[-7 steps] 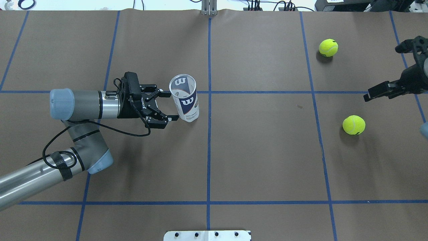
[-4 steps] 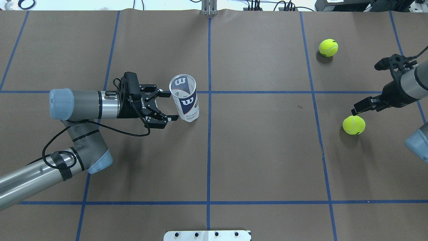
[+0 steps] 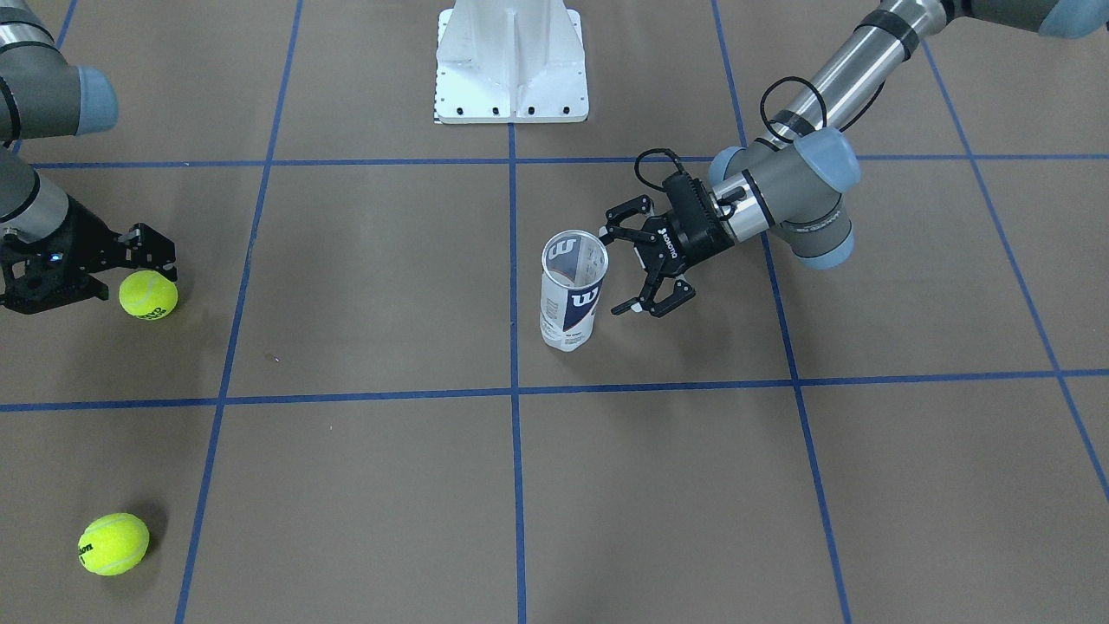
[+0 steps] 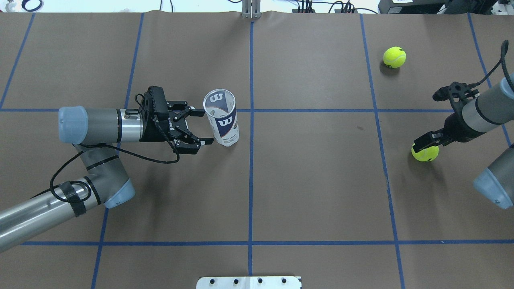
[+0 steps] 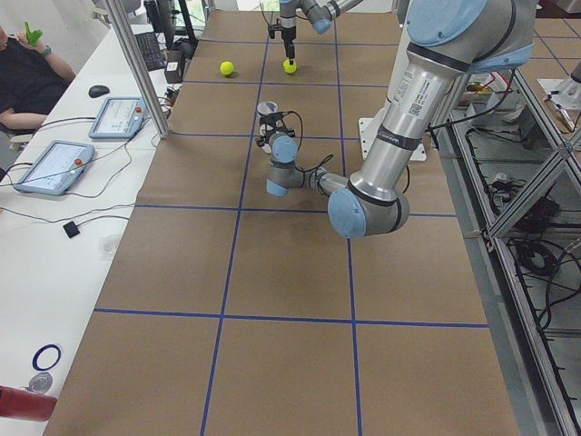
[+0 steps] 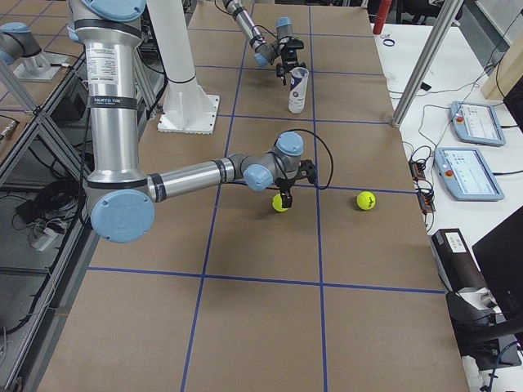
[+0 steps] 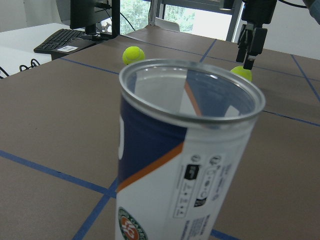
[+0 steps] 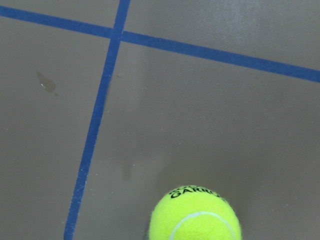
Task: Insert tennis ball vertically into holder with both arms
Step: 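Lower the right gripper onto the nearer yellow tennis ball and grasp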
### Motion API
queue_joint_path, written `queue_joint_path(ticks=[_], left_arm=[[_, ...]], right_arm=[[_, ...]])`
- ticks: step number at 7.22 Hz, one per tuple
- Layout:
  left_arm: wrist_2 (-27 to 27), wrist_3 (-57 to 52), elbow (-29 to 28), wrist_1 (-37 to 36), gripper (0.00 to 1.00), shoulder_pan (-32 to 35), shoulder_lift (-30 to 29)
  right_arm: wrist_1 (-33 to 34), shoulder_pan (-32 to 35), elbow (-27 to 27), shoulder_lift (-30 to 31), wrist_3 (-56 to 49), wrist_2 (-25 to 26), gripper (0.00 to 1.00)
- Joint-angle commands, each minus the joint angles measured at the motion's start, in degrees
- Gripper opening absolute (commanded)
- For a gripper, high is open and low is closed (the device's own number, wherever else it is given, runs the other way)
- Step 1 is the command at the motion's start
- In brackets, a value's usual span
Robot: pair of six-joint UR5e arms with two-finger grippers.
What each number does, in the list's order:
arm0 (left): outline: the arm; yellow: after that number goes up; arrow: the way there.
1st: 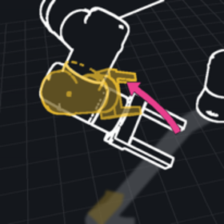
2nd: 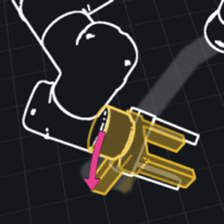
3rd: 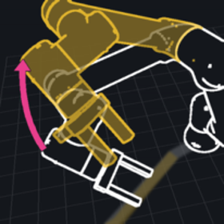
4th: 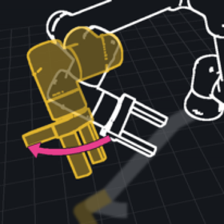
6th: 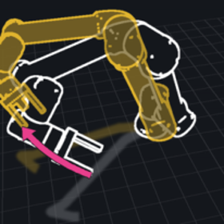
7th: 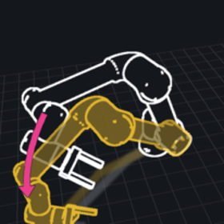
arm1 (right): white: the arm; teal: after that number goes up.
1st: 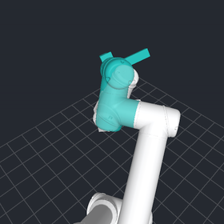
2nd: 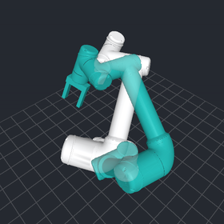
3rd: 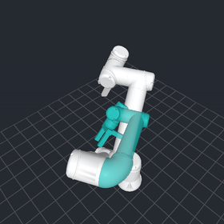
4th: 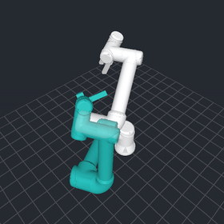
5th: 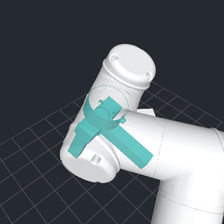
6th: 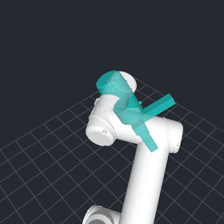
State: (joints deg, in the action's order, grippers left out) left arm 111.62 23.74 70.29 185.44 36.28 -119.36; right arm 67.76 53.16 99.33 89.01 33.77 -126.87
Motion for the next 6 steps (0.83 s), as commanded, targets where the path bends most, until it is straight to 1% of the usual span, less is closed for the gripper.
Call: queue_joint_path(ticks=[1,6], left_arm=[[0.0,-0.01,-0.06,0.01,0.99,0.02,0.09],[0.0,-0.01,-0.06,0.1,0.99,0.02,0.18]], right_arm=[[0.0,-0.6,-0.8,-0.33,-0.28,1.18,0.99],[0.0,-1.39,-3.52,-2.61,-0.28,1.18,0.99]])
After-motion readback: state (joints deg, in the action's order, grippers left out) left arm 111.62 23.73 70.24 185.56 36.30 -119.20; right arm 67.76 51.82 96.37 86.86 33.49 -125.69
